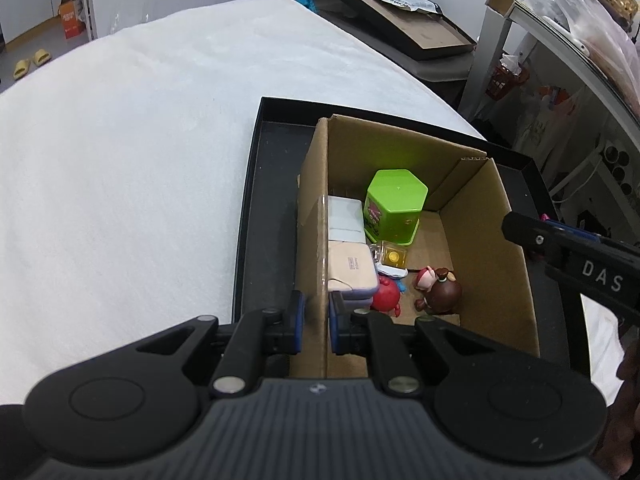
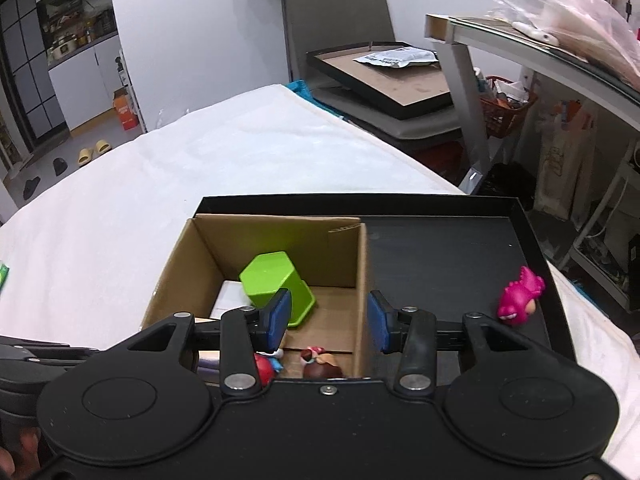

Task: Organize rigid objects
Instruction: 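Move the right tool to the pink dinosaur figure and grasp it, then carry the pink dinosaur with the right tool and lower it into the box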

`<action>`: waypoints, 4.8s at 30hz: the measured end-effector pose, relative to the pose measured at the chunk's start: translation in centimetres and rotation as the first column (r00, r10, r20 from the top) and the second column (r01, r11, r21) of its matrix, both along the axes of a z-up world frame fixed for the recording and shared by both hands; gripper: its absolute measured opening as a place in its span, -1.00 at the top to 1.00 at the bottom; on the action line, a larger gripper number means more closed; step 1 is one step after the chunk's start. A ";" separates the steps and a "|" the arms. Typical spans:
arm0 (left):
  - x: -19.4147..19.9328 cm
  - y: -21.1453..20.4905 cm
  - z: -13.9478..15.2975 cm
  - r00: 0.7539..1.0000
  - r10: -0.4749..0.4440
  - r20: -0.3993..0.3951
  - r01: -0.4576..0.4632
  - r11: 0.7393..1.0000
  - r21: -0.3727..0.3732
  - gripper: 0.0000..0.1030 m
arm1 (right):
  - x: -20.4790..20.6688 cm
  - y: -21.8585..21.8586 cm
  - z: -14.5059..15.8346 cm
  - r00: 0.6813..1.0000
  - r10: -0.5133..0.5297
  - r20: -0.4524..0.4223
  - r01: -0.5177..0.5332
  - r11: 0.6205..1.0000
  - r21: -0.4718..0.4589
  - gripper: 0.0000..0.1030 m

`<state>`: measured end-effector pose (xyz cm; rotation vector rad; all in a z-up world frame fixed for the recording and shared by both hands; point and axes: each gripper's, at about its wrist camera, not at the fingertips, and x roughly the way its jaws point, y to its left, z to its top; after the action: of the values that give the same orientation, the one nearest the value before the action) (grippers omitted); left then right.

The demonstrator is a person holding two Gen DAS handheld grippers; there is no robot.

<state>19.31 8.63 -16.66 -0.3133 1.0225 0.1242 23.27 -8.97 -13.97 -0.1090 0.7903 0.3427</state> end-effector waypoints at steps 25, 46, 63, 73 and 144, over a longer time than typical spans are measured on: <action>1.4 -2.8 0.7 0.998 -0.009 -0.068 0.023 0.976 0.215 0.12 | 2.1 -6.5 -1.8 0.998 -0.070 0.011 0.069 0.995 0.075 -0.31; 4.2 -4.6 -0.1 0.994 0.028 -0.109 0.014 0.931 0.364 0.00 | 6.3 -12.2 -7.7 0.942 -0.318 -0.109 0.333 0.923 0.192 -0.38; 6.3 -6.3 -0.9 0.985 0.042 -0.169 0.040 0.889 0.456 -0.01 | 9.6 -15.0 -10.4 0.899 -0.398 -0.182 0.437 0.844 0.312 -0.57; 5.5 -5.5 0.0 0.986 0.076 -0.145 -0.003 0.894 0.448 -0.01 | 9.2 -14.9 -10.0 0.922 -0.358 -0.144 0.385 0.880 0.278 0.20; -0.4 0.3 0.5 1.000 -0.002 -0.018 0.003 0.999 0.033 0.40 | -2.8 -0.4 1.7 1.000 0.016 -0.004 -0.016 0.992 0.122 0.20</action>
<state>18.92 8.88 -16.16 -0.2812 1.0375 0.1416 20.47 -9.33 -12.27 -0.0001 0.7723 0.4058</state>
